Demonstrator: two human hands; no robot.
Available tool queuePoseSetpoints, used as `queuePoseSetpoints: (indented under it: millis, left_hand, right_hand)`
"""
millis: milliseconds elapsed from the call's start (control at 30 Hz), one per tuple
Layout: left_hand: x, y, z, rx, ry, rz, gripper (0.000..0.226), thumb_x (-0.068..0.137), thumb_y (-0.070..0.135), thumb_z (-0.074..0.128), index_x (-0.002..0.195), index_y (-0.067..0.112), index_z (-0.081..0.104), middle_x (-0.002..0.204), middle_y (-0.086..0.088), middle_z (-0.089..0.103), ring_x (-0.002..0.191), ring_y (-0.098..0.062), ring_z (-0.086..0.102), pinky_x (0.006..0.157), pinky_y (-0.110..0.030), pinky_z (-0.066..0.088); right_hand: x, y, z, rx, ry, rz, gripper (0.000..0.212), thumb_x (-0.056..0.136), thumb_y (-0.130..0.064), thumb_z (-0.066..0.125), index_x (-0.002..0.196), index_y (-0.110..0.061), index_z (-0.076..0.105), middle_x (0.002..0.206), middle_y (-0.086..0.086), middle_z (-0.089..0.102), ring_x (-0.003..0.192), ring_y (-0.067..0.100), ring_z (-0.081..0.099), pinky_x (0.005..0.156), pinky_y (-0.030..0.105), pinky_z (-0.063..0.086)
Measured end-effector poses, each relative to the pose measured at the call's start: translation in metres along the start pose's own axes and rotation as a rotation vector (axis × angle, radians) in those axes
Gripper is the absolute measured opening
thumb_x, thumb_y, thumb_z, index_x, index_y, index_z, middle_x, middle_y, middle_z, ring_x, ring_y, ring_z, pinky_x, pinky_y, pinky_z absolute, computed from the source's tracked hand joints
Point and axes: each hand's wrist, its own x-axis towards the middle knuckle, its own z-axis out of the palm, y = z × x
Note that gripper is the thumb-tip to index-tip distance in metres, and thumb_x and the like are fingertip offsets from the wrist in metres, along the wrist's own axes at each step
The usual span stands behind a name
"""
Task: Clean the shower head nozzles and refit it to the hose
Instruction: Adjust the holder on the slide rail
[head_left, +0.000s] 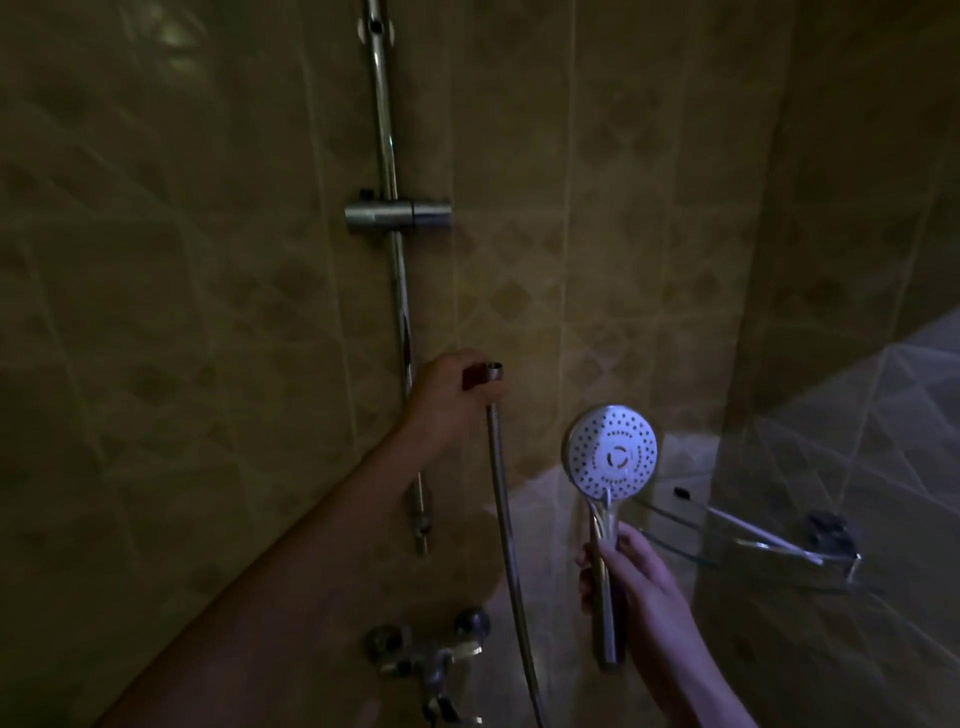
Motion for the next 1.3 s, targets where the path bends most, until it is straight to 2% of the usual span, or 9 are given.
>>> queuePoseSetpoints:
  millis: [100, 233, 400, 500, 667, 833, 967, 1067, 1300]
  left_hand:
    - [0.028, 0.022, -0.017, -0.016, 0.013, 0.053, 0.020, 0.076, 0.003, 0.071, 0.096, 0.004, 0.066, 0.078, -0.001, 0.062, 0.074, -0.012, 0.057, 0.073, -0.030, 0.048]
    - [0.064, 0.053, -0.037, 0.077, 0.021, 0.202, 0.023, 0.080, -0.003, 0.065, 0.103, 0.001, 0.064, 0.087, -0.007, 0.059, 0.070, 0.002, 0.055, 0.069, -0.023, 0.048]
    - [0.109, 0.090, -0.066, 0.361, -0.007, 0.368, 0.025, 0.074, 0.004, 0.072, 0.098, 0.003, 0.068, 0.093, -0.013, 0.068, 0.085, -0.016, 0.060, 0.077, -0.030, 0.048]
    - [0.133, 0.110, -0.084, 0.573, -0.034, 0.406, 0.026, 0.070, 0.016, 0.077, 0.094, 0.011, 0.068, 0.090, -0.006, 0.069, 0.086, -0.019, 0.064, 0.077, -0.031, 0.050]
    - [0.173, 0.137, -0.113, 0.770, -0.046, 0.405, 0.024, 0.070, 0.023, 0.078, 0.089, 0.016, 0.066, 0.094, -0.006, 0.070, 0.090, -0.023, 0.065, 0.080, -0.039, 0.053]
    - [0.200, 0.156, -0.131, 0.891, -0.044, 0.395, 0.024, 0.073, 0.021, 0.076, 0.092, 0.012, 0.065, 0.099, -0.010, 0.068, 0.094, -0.026, 0.063, 0.078, -0.032, 0.047]
    - [0.205, 0.157, -0.130, 1.005, -0.028, 0.418, 0.022, 0.073, 0.023, 0.074, 0.092, 0.017, 0.066, 0.103, -0.007, 0.068, 0.098, -0.026, 0.062, 0.082, -0.035, 0.049]
    - [0.203, 0.149, -0.122, 1.137, -0.031, 0.465, 0.016, 0.074, 0.026, 0.070, 0.089, 0.022, 0.065, 0.103, -0.003, 0.068, 0.100, -0.025, 0.061, 0.077, -0.031, 0.045]
    - [0.207, 0.134, -0.110, 1.254, -0.221, 0.427, 0.019, 0.076, 0.027, 0.069, 0.093, 0.021, 0.067, 0.109, -0.005, 0.066, 0.102, -0.026, 0.060, 0.084, -0.035, 0.048]
  right_hand:
    - [0.010, -0.009, 0.004, -0.025, 0.000, -0.024, 0.023, 0.092, -0.005, 0.054, 0.115, -0.003, 0.059, 0.081, 0.022, 0.064, 0.063, 0.029, 0.055, 0.058, 0.036, 0.042]
    - [0.020, -0.024, 0.010, -0.052, -0.004, -0.063, 0.023, 0.092, -0.003, 0.053, 0.114, -0.005, 0.060, 0.084, 0.024, 0.065, 0.069, 0.032, 0.056, 0.060, 0.038, 0.044]
    - [0.031, -0.041, 0.019, -0.077, -0.037, -0.111, 0.022, 0.092, -0.005, 0.054, 0.113, -0.008, 0.060, 0.087, 0.021, 0.066, 0.072, 0.032, 0.057, 0.063, 0.040, 0.045]
    - [0.036, -0.047, 0.021, -0.077, -0.044, -0.146, 0.020, 0.091, -0.005, 0.055, 0.111, -0.007, 0.061, 0.089, 0.024, 0.065, 0.071, 0.031, 0.057, 0.061, 0.039, 0.046]
    - [0.044, -0.057, 0.021, -0.055, -0.062, -0.139, 0.025, 0.086, -0.010, 0.061, 0.111, -0.012, 0.063, 0.090, 0.023, 0.067, 0.074, 0.034, 0.058, 0.065, 0.042, 0.046]
    - [0.050, -0.074, 0.023, -0.131, -0.075, -0.200, 0.023, 0.091, -0.012, 0.058, 0.112, -0.020, 0.063, 0.092, 0.018, 0.071, 0.079, 0.030, 0.064, 0.070, 0.040, 0.051]
    - [0.051, -0.084, 0.026, -0.118, -0.094, -0.216, 0.021, 0.092, -0.013, 0.056, 0.112, -0.019, 0.062, 0.096, 0.018, 0.071, 0.082, 0.029, 0.063, 0.070, 0.040, 0.051]
    - [0.052, -0.087, 0.027, -0.103, -0.097, -0.236, 0.022, 0.093, -0.013, 0.056, 0.114, -0.016, 0.060, 0.096, 0.018, 0.070, 0.080, 0.027, 0.063, 0.068, 0.039, 0.051]
    - [0.057, -0.095, 0.029, -0.140, -0.079, -0.289, 0.022, 0.095, -0.015, 0.056, 0.116, -0.019, 0.059, 0.094, 0.013, 0.072, 0.081, 0.024, 0.063, 0.073, 0.041, 0.051]
